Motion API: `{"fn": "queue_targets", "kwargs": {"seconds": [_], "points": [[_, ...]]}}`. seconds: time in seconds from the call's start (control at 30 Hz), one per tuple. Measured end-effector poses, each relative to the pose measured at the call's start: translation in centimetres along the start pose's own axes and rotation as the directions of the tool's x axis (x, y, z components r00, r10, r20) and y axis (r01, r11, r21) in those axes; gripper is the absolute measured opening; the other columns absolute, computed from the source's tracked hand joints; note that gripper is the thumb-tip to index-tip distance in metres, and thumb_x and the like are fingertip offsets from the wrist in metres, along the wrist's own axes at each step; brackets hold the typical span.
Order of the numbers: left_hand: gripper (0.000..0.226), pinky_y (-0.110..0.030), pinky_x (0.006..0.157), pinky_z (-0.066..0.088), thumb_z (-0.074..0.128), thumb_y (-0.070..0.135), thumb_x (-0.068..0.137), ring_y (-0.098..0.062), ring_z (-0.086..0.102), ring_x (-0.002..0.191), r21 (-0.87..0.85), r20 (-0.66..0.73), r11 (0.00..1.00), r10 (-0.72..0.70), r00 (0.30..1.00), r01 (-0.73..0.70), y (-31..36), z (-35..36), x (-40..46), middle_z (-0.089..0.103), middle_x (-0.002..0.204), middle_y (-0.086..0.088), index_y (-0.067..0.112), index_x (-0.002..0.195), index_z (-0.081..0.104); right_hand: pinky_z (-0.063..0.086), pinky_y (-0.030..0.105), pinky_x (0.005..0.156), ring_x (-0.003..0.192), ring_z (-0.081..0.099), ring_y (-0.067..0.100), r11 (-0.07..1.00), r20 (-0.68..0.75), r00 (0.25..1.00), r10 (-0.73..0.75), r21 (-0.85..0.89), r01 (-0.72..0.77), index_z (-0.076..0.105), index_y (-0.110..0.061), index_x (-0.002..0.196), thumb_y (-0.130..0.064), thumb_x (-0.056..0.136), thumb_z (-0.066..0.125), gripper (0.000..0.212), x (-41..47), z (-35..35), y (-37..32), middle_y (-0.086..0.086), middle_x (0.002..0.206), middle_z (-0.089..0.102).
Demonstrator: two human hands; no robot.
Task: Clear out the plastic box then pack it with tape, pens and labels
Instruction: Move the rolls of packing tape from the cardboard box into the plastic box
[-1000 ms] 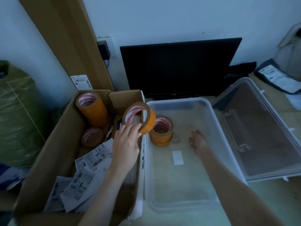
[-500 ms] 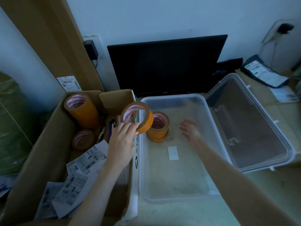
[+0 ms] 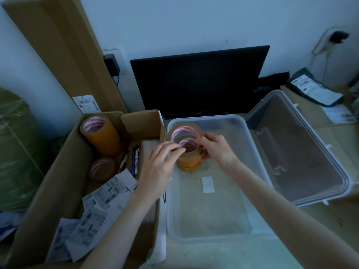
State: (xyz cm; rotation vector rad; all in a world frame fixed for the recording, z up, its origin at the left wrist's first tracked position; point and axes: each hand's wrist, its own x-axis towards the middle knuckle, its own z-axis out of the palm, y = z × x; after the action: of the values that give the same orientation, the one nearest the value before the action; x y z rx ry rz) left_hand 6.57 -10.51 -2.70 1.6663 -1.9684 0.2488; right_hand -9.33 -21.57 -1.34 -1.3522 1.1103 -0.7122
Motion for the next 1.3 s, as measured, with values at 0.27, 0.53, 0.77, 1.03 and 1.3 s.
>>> {"fn": "queue_targets", "kwargs": {"seconds": [0.27, 0.53, 0.77, 1.03, 1.3], "points": [[0.031, -0.027, 0.091, 0.044, 0.042, 0.014, 0.093, -0.01, 0.048, 0.109, -0.141, 0.005, 0.959, -0.249, 0.969, 0.247, -1.8, 0.8, -1.4, 0.058, 0.114, -0.003, 0.011, 0.12, 0.058, 0.052, 0.024, 0.045, 0.047, 0.057, 0.021, 0.971, -0.198, 0.966, 0.167, -0.14, -0.196, 0.063, -0.009, 0.076, -0.025, 0.093, 0.052, 0.026, 4.6, 0.8, 2.2, 0.008, 0.066, 0.058], [0.028, -0.03, 0.085, 0.046, 0.045, 0.013, 0.093, -0.017, 0.054, 0.103, -0.101, 0.007, 0.934, -0.343, 0.939, 0.341, -3.3, 1.2, -2.1, 0.062, 0.109, -0.003, 0.011, 0.116, 0.061, 0.055, 0.041, 0.076, 0.075, 0.06, 0.028, 0.903, -0.158, 0.978, 0.136, -0.386, -0.188, 0.069, -0.009, 0.1, -0.025, 0.094, 0.05, 0.026, 5.8, 1.4, 3.9, 0.011, 0.084, 0.064], [0.025, -0.037, 0.081, 0.049, 0.054, 0.012, 0.091, -0.023, 0.055, 0.102, 0.031, -0.069, 0.886, -0.459, 0.886, 0.462, -6.8, 0.2, -1.6, 0.062, 0.109, -0.005, 0.013, 0.115, 0.06, 0.041, 0.034, 0.094, 0.11, 0.052, 0.027, 0.843, -0.113, 0.969, -0.221, -0.522, 0.132, 0.064, -0.009, 0.116, -0.018, 0.093, 0.057, 0.026, 3.7, 1.0, 2.1, 0.009, 0.117, 0.059], [0.056, -0.049, 0.113, 0.019, 0.056, 0.027, 0.091, -0.026, 0.02, 0.142, 0.422, 0.078, 0.687, -0.678, 0.731, 0.592, -18.8, -2.5, 1.4, 0.028, 0.153, -0.004, 0.016, 0.142, 0.036, 0.054, 0.022, 0.081, 0.089, 0.067, 0.013, 0.952, 0.087, 0.972, -0.22, -0.199, 0.234, 0.069, -0.019, 0.095, -0.011, 0.09, 0.061, 0.012, 0.3, 4.1, -1.0, -0.001, 0.088, 0.071], [0.048, -0.049, 0.112, 0.02, 0.054, 0.02, 0.092, -0.027, 0.04, 0.131, 0.506, 0.225, 0.689, -0.687, 0.691, 0.52, -22.4, -2.8, 2.0, 0.05, 0.137, -0.008, 0.017, 0.137, 0.039, 0.054, 0.038, 0.089, 0.078, 0.068, 0.022, 0.988, 0.103, 0.983, -0.15, -0.012, 0.152, 0.068, -0.012, 0.089, 0.002, 0.088, 0.057, 0.018, -0.6, 5.7, -1.3, 0.011, 0.081, 0.07]]}}
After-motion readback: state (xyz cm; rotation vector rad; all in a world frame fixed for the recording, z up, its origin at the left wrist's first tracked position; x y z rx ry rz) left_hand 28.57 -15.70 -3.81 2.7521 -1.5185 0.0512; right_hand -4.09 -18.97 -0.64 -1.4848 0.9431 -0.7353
